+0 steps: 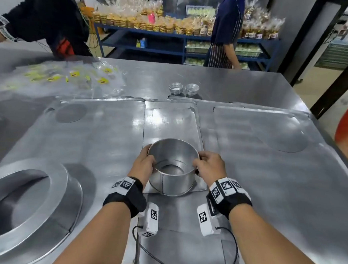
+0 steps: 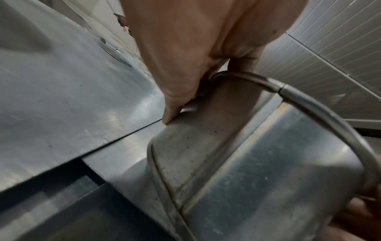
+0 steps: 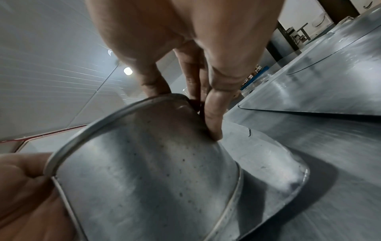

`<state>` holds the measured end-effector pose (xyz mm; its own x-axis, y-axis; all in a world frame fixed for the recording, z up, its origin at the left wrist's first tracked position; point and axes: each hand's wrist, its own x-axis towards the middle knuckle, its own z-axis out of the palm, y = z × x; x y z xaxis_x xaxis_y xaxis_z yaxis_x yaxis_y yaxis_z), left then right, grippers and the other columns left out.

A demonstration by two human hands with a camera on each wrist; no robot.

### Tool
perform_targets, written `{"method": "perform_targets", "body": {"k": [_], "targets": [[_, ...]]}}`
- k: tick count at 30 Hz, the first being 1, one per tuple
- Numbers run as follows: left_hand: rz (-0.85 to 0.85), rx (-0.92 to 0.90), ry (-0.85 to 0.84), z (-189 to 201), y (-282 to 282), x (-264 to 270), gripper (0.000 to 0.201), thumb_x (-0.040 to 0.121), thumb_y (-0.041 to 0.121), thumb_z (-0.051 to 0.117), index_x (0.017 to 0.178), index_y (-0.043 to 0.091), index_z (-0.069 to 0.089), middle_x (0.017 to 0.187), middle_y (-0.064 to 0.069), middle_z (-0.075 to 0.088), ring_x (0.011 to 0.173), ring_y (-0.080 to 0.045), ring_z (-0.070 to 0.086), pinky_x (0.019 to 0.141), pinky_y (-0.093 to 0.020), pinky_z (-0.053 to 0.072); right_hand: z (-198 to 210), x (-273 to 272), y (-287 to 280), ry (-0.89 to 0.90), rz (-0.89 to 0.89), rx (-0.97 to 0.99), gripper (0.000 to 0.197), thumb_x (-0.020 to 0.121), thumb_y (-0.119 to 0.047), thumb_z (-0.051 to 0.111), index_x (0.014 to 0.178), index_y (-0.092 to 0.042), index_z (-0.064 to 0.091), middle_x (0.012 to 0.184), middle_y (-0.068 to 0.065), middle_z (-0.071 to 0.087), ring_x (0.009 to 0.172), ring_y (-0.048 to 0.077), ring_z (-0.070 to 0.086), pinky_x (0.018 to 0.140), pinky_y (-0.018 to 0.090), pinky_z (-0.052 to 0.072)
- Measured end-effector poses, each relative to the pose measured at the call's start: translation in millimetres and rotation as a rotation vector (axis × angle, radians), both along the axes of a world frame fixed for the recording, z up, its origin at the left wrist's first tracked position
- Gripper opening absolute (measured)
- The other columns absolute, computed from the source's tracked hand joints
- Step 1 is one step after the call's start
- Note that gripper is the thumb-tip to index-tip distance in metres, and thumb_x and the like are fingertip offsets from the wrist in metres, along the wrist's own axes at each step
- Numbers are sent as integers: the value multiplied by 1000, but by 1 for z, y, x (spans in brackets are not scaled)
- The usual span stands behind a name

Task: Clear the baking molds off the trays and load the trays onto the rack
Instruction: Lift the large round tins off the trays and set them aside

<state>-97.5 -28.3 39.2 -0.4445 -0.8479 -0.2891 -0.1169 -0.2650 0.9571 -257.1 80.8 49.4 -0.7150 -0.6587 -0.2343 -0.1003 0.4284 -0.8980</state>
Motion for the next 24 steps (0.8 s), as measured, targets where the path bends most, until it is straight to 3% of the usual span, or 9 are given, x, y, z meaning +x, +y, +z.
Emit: {"method": "perform_targets", "body": {"k": [3, 5, 7, 14, 17, 20, 24], "targets": [[-35, -42, -50, -5, -1, 4, 54, 84, -4, 38, 126, 26, 54, 114, -4, 62, 98, -21, 58, 76, -26, 49, -3, 1, -1, 12, -16, 11, 18, 57, -20, 62, 67, -31, 72, 65, -8, 71, 64, 17, 69, 67, 45, 61], [-46, -74, -91, -6, 0, 5, 56, 84, -3, 38, 128, 27, 53, 119, -2, 62, 109, -23, 57, 92, -36, 50, -6, -1, -3, 33, -13, 28, 26, 56, -19, 61, 76, -26, 75, 72, -8, 73, 69, 17, 71, 68, 43, 61], [-48, -103, -133, -8, 1, 5, 57, 86, -5, 37, 133, 25, 50, 122, -2, 60, 113, -22, 56, 100, -40, 48, -8, -3, -4, 53, 1, 47, 30, 59, -17, 61, 84, -23, 75, 77, -6, 73, 72, 18, 71, 70, 41, 62], [-83, -160, -332, -8, 4, 9, 54, 85, 6, 51, 137, 20, 49, 118, -4, 63, 108, -25, 59, 97, -42, 50, -13, -8, -2, 137, 133, 117, 32, 70, -6, 62, 96, -21, 74, 88, -1, 74, 82, 20, 71, 79, 39, 60], [-168, -229, -488, 0, 7, 12, 53, 83, 14, 58, 135, 17, 48, 117, -5, 63, 104, -25, 59, 90, -35, 49, -7, -12, -3, 211, 243, 199, 24, 75, -8, 65, 97, -15, 72, 93, 5, 73, 85, 23, 70, 82, 36, 59], [-260, -282, -667, 13, 8, 16, 34, 86, 16, 60, 120, 14, 54, 109, -5, 63, 99, -25, 59, 79, -33, 47, 6, -13, -10, 327, 376, 311, 21, 79, -19, 68, 94, -3, 68, 91, 10, 69, 87, 27, 67, 74, 31, 56], [-355, -293, -846, 41, 2, 26, 36, 88, 21, 59, 120, 5, 63, 116, -16, 66, 101, -32, 64, 87, -42, 56, 28, -6, -25, 463, 509, 456, 23, 82, -23, 67, 73, -8, 53, 81, 8, 58, 72, 25, 59, 55, 24, 42]]}}
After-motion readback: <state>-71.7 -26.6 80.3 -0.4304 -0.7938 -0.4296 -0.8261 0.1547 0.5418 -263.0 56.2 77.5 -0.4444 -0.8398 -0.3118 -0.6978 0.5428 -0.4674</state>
